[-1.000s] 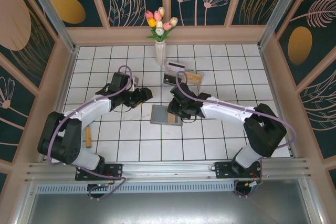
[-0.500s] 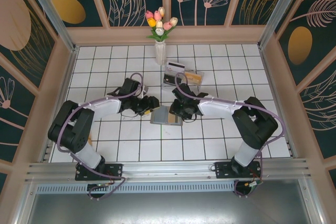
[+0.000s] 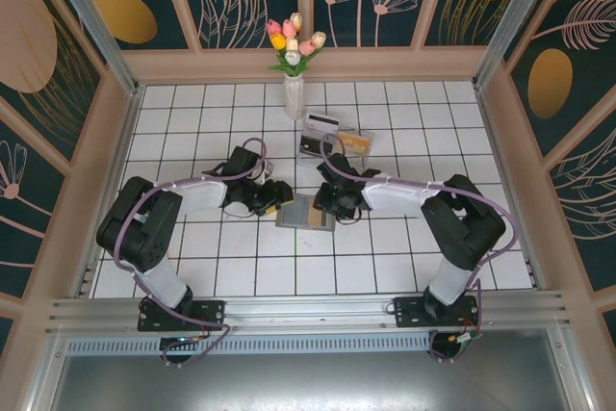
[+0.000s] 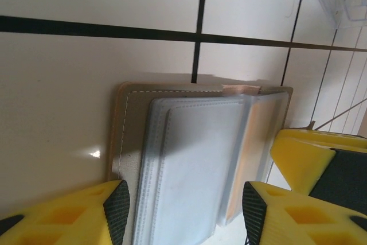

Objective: Take the credit cards out of the card holder

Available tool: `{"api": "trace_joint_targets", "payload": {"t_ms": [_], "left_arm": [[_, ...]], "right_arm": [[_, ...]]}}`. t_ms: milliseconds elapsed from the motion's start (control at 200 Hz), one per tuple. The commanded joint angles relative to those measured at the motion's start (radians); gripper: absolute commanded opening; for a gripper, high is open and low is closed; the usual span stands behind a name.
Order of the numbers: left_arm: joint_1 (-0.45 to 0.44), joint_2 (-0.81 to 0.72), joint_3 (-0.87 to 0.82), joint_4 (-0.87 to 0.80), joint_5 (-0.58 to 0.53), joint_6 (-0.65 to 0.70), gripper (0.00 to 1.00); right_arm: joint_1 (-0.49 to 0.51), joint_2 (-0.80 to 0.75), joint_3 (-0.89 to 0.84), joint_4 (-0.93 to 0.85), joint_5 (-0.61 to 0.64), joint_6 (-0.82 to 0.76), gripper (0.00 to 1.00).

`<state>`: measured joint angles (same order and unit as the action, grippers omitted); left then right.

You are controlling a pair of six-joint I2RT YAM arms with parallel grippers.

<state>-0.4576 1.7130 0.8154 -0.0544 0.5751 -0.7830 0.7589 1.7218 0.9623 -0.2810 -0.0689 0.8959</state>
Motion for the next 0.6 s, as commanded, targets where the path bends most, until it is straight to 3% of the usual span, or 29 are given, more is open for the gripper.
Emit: {"api": "trace_joint_targets", "payload": {"t_ms": [0, 596], "left_arm": [[-0.001, 0.021, 0.001, 0.002, -0.013, 0.014, 0.58], [-0.002, 0.020, 0.002, -0.003, -0.022, 0.021, 0.58]], "right_arm": [[0.005, 0.036, 0.034, -0.093, 0.052, -0.019, 0.38], [0.026, 0.041, 0.062, -0.141, 0.097, -0.021, 0.40]]}}
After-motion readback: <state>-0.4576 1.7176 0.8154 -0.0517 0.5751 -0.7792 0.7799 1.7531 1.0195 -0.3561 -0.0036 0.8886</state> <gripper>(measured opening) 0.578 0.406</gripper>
